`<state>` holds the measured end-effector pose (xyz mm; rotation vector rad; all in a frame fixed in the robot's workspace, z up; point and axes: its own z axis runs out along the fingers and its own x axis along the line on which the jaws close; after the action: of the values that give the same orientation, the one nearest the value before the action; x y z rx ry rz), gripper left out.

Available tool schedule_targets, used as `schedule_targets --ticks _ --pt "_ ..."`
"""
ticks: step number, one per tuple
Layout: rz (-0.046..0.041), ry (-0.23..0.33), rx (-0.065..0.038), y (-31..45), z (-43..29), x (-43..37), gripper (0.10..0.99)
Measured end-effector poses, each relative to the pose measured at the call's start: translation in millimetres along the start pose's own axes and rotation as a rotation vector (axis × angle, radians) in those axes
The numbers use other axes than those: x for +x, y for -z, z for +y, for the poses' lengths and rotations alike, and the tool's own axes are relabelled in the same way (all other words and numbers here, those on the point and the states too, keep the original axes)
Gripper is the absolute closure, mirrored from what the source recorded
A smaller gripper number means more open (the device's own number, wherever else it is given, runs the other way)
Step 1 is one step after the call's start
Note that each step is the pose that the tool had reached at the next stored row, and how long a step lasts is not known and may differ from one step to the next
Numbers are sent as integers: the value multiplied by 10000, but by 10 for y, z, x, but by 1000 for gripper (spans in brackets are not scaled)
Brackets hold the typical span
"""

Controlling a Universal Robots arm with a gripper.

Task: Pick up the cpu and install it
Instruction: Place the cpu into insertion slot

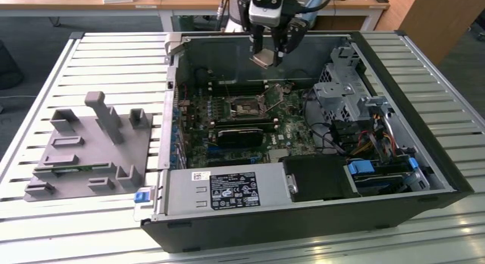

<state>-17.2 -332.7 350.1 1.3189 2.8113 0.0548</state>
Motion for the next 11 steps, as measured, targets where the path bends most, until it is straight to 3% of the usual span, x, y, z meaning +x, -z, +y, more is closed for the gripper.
schedule_targets --ticks 11 --pt "-21 -432 8 -23 -117 108 545"
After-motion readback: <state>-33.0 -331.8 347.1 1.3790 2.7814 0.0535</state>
